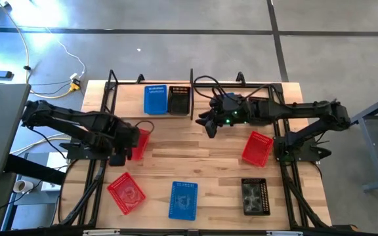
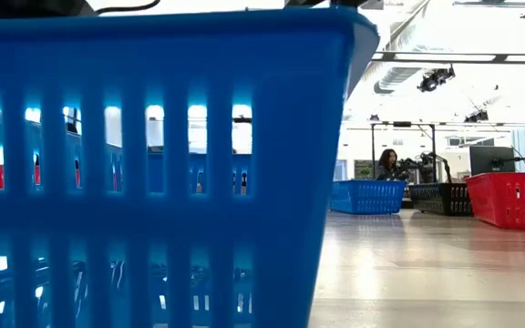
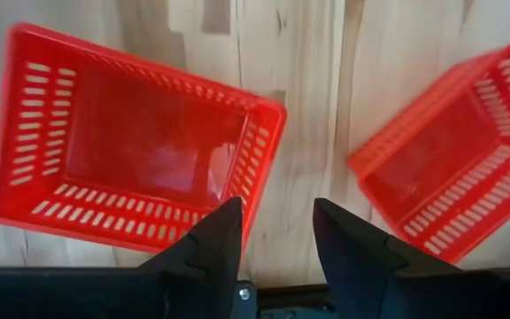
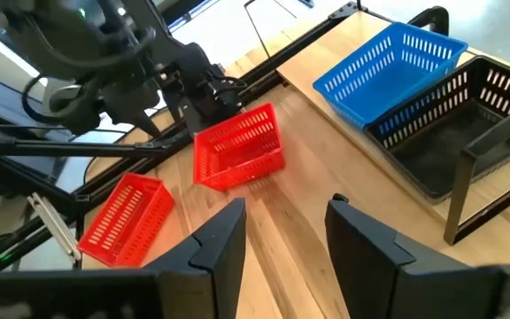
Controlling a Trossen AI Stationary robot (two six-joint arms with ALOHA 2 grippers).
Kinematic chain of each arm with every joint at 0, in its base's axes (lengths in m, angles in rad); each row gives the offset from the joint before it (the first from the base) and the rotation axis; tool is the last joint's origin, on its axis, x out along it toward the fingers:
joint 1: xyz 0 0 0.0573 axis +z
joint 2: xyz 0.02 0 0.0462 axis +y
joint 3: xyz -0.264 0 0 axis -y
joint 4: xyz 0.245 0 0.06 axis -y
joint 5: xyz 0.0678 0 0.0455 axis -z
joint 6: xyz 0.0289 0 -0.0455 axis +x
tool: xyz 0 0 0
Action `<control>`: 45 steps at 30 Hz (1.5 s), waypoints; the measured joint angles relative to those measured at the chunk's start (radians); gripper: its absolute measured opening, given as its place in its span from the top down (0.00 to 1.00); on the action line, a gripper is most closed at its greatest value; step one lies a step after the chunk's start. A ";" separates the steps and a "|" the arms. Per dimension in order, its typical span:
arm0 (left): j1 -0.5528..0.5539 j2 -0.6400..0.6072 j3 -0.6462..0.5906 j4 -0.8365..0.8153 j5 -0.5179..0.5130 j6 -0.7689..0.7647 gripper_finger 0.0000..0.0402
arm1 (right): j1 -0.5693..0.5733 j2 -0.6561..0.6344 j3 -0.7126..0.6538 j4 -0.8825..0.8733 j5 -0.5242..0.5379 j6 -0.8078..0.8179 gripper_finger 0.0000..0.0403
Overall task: Stack baskets on shelf by color
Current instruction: Put the top left red bin on the shelf
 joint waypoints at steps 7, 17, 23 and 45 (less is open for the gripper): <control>-0.043 0.094 -0.005 0.003 -0.083 -0.034 0.68 | 0.012 0.000 0.000 0.000 0.028 0.002 0.65; -0.046 0.266 -0.005 0.022 -0.079 0.023 0.68 | 0.011 0.000 0.000 -0.002 0.028 0.000 0.65; -0.060 0.312 -0.005 0.031 -0.028 0.068 0.68 | 0.011 0.000 0.000 -0.009 0.028 0.000 0.65; -0.121 0.503 -0.005 0.067 -0.064 0.093 0.69 | 0.011 0.000 0.000 -0.034 0.028 0.000 0.65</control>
